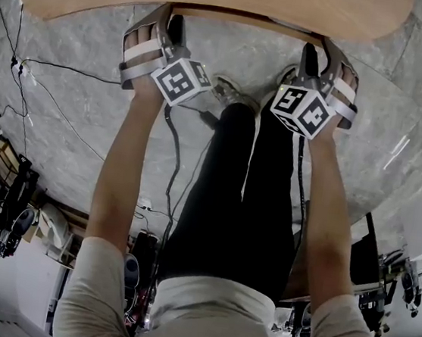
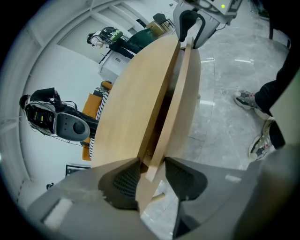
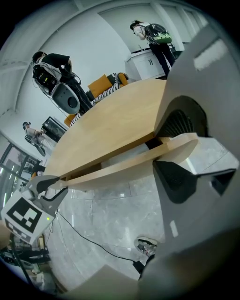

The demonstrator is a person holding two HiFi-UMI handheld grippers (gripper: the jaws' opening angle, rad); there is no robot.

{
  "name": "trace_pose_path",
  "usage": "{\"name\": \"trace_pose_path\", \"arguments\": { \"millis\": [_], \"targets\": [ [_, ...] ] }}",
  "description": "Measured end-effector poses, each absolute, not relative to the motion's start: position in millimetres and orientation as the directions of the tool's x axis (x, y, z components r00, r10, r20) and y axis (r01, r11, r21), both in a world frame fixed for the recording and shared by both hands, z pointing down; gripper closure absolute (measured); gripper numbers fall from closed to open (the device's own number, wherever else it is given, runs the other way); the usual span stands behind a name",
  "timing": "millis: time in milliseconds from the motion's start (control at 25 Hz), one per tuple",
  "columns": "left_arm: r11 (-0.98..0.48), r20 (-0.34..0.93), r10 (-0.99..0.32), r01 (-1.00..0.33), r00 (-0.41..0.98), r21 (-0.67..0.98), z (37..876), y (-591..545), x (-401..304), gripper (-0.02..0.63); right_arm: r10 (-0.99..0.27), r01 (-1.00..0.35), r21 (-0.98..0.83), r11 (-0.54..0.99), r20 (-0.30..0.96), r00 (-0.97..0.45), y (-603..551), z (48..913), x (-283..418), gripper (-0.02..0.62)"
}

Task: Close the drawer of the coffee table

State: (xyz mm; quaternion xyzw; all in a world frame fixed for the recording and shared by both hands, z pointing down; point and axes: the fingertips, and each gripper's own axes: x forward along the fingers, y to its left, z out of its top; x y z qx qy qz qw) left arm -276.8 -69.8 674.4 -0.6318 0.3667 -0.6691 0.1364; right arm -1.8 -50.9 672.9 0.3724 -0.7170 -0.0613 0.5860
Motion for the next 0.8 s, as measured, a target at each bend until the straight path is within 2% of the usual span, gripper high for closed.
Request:
{"name": "trace_pose_path", "arguments": {
  "millis": [360, 800],
  "targets": [
    [-0.643, 0.702, -0.69, -0.294, -0.178, -0.707, 675, -75, -281, 0.43, -0.637, -0.449, 0.569, 0.689, 0.771, 0.0, -55, 676, -9, 0.462],
    [-0.497, 0.6, -0.749, -0.361, -0.282, -0.789, 668, -83, -294, 0.443, -0.716, -0.482, 0.65, 0.588, 0.695, 0.064, -62, 669, -22, 0.469]
  ]
}}
